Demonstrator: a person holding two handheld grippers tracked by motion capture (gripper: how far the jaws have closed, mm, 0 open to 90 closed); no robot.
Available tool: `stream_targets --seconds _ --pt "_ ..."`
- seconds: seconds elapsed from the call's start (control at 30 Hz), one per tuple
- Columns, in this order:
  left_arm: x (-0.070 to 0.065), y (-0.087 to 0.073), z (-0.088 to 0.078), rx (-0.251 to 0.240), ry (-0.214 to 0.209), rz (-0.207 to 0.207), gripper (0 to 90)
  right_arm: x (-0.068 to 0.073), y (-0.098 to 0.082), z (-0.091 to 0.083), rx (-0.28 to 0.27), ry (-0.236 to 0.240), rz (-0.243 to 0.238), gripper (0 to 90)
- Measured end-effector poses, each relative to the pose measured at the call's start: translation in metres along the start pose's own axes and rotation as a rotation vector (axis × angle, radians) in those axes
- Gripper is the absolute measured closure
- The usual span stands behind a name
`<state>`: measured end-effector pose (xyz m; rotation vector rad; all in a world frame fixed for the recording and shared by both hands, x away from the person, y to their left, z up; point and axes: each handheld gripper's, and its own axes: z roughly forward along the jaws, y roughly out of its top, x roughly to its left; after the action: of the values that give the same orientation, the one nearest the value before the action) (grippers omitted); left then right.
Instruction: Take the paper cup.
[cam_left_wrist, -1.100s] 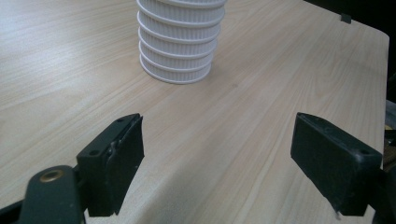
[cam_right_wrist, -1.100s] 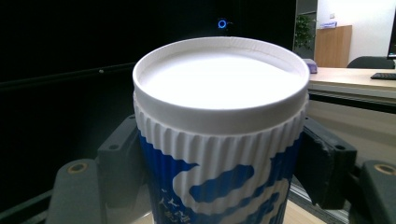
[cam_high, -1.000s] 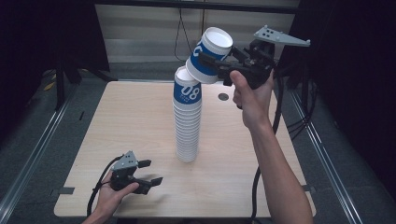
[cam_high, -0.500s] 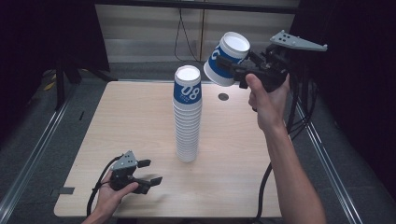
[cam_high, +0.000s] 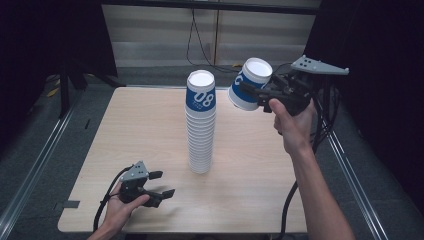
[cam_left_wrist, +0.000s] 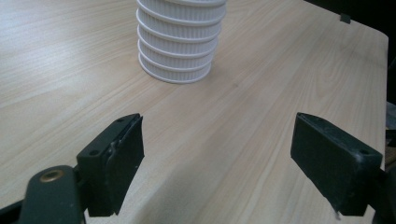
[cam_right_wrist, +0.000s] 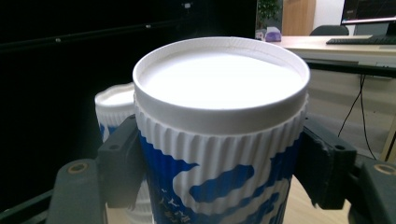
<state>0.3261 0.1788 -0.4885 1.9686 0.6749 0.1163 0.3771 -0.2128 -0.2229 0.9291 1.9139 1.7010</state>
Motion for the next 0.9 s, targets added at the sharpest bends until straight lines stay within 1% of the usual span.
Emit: stream_targets --seconds 0.03,0.07,0.1,0.13,0.17,0.2,0.27,0.3,0.33,0.4,0.47,0.57,0.6,0.63,0.67,0.7,0.73,0.77,0.83,0.87,0.9 --pt "0.0 0.0 0.0 0.002 0.009 0.005 17.2 -0.001 -0.007 0.001 0.017 0.002 0.006 27.0" --pt "-0.002 0.003 -0.001 0.011 0.057 0.062 17.2 -0.001 -0.011 0.001 0.023 0.006 0.007 27.0" --pt "-0.002 0.003 -0.001 0.011 0.057 0.062 17.2 0.0 -0.014 0.002 0.033 0.011 0.008 27.0" --pt "-0.002 0.004 -0.001 -0.002 0.042 0.047 17.2 0.0 -0.018 0.003 0.038 0.014 0.003 26.9" --pt "-0.001 0.004 -0.001 -0.014 0.027 0.024 17.2 0.001 -0.021 0.003 0.045 0.019 0.009 27.0" --pt "-0.001 0.006 -0.002 -0.017 0.036 0.03 17.2 0.002 -0.025 0.002 0.048 0.023 0.006 27.0" --pt "0.0 0.007 -0.002 -0.02 0.041 0.033 17.2 0.003 -0.031 0.001 0.052 0.026 0.006 26.9" --pt "0.0 0.008 -0.002 -0.025 0.035 0.02 17.2 0.003 -0.031 0.001 0.052 0.026 0.006 26.9" --pt "-0.001 0.009 -0.002 -0.023 0.03 0.016 17.2 0.003 -0.034 0.0 0.055 0.026 0.007 26.9" --pt "-0.001 0.011 -0.002 -0.021 0.028 0.034 17.2 0.004 -0.042 -0.001 0.065 0.036 0.012 26.9" --pt "-0.003 0.014 -0.001 -0.028 0.019 0.029 17.2 0.005 -0.049 -0.002 0.08 0.04 0.017 26.9" --pt "-0.004 0.019 0.0 -0.038 0.012 0.04 17.2 0.007 -0.061 -0.003 0.102 0.054 0.015 26.9" --pt "-0.004 0.02 0.0 -0.053 -0.006 0.029 17.2 0.008 -0.065 -0.004 0.107 0.056 0.011 26.8" --pt "-0.003 0.021 0.0 -0.06 -0.022 0.008 18.9 0.009 -0.07 -0.007 0.105 0.07 0.007 26.8" --pt "-0.002 0.023 0.0 -0.065 -0.023 0.009 18.9 0.009 -0.072 -0.007 0.104 0.075 0.007 26.8" --pt "-0.002 0.025 0.0 -0.069 -0.014 0.02 18.9 0.009 -0.072 -0.007 0.104 0.075 0.007 26.8" --pt "-0.003 0.027 0.0 -0.067 0.005 0.037 18.9 0.01 -0.077 -0.007 0.113 0.082 0.015 26.8" --pt "-0.004 0.029 0.0 -0.063 0.015 0.059 18.9 0.01 -0.077 -0.007 0.113 0.082 0.015 26.8" --pt "-0.006 0.033 0.001 -0.063 -0.007 0.077 18.0 0.011 -0.083 -0.006 0.115 0.1 0.012 26.8" --pt "-0.007 0.036 0.002 -0.059 -0.009 0.094 17.8 0.012 -0.086 -0.006 0.123 0.107 0.015 26.8" --pt "-0.008 0.038 0.004 -0.053 -0.001 0.115 17.8 0.013 -0.09 -0.004 0.131 0.122 0.019 26.7"
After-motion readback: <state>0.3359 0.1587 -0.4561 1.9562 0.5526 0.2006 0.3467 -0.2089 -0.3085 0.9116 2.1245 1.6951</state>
